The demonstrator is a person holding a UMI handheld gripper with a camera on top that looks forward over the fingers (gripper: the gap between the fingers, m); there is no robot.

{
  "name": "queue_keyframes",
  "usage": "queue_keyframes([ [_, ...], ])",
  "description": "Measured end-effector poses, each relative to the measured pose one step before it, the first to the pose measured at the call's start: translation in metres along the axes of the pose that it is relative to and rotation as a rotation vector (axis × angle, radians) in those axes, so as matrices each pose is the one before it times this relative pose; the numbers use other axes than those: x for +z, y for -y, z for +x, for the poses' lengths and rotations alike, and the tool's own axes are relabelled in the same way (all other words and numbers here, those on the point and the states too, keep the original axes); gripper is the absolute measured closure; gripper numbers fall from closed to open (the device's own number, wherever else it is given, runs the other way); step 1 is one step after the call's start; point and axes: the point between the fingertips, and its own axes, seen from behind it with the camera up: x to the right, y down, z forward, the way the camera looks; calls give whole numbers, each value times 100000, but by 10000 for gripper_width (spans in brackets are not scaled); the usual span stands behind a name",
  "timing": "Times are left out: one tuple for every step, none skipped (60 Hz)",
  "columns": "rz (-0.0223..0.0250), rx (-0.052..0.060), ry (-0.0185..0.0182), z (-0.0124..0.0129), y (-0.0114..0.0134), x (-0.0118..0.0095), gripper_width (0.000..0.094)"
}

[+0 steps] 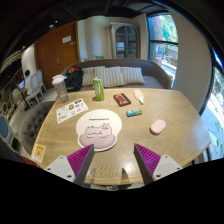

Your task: Arrange mouse

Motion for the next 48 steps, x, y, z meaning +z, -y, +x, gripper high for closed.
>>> queue_keyframes([
  [52, 77, -343, 144, 14, 21, 114],
  [138, 2, -407, 172, 8, 14, 113],
  [300, -30, -526, 229, 28, 46, 113],
  [415, -142, -526, 272, 46, 48, 113],
  [472, -162, -611, 304, 57, 49, 112],
  [399, -128, -639, 334, 57, 93, 113],
  [320, -56, -504, 351, 48, 115, 113],
  [84, 46, -172, 398, 124, 93, 113],
  [201, 9, 98, 515, -182, -130, 113],
  [275, -32, -3, 324, 4, 114, 113],
  [304, -22, 15, 351, 45, 117, 112],
  [277, -7, -11, 393, 52, 138, 113],
  [286, 1, 65, 388, 81, 130, 113],
  [299, 63, 117, 390, 60, 190, 111],
  [217, 112, 152, 388, 66, 196, 112],
  [-292, 128, -189, -262, 247, 359, 110],
  [237, 95, 802, 1069, -156, 181, 111],
  [16, 134, 401, 343, -51, 253, 112],
  [0, 125, 409, 347, -59, 249, 112],
  [-35, 135, 351, 394, -76, 221, 111],
  [-156, 75, 392, 392, -100, 228, 112],
  [-323, 37, 481, 409, -157, 266, 114],
  [-396, -9, 472, 491, -144, 480, 113],
  [-378, 62, 567, 693, -101, 201, 113],
  [-380, 19, 291, 530, -165, 301, 112],
  [-352, -131, 221, 547, -168, 317, 113],
  [-307, -248, 225, 539, -145, 310, 113],
  [-232, -266, 214, 527, -141, 324, 115],
  [-177, -304, 197, 527, -127, 341, 115],
  [-239, -379, 188, 420, -188, 482, 116],
  [-204, -256, 181, 856, -166, 597, 117],
  [-197, -120, 115, 553, -120, 421, 117],
  [-140, 48, 69, 550, -115, 445, 114],
  [-146, 147, 41, 557, -120, 466, 115],
  [-155, 231, 150, 479, -105, 478, 113],
  [-87, 360, 208, 467, -102, 496, 114],
  [-105, 412, 344, 500, -84, 667, 113],
  [-243, 500, 179, 338, -201, 587, 114],
  [-494, 515, 100, 361, -210, 546, 115],
  [-595, 444, 54, 368, -221, 558, 115],
  [-570, 300, 42, 357, -189, 504, 115],
  [-308, 226, 51, 351, -126, 531, 113],
  [4, 48, 62, 302, -16, 617, 114],
  [235, 23, -44, 324, 22, 492, 113],
  [234, -101, 59, 305, 94, 551, 113],
  [239, 1, -128, 279, 58, 463, 115],
  [81, 90, -101, 269, 31, 424, 115],
  [-97, 125, -11, 231, -1, 429, 114],
])
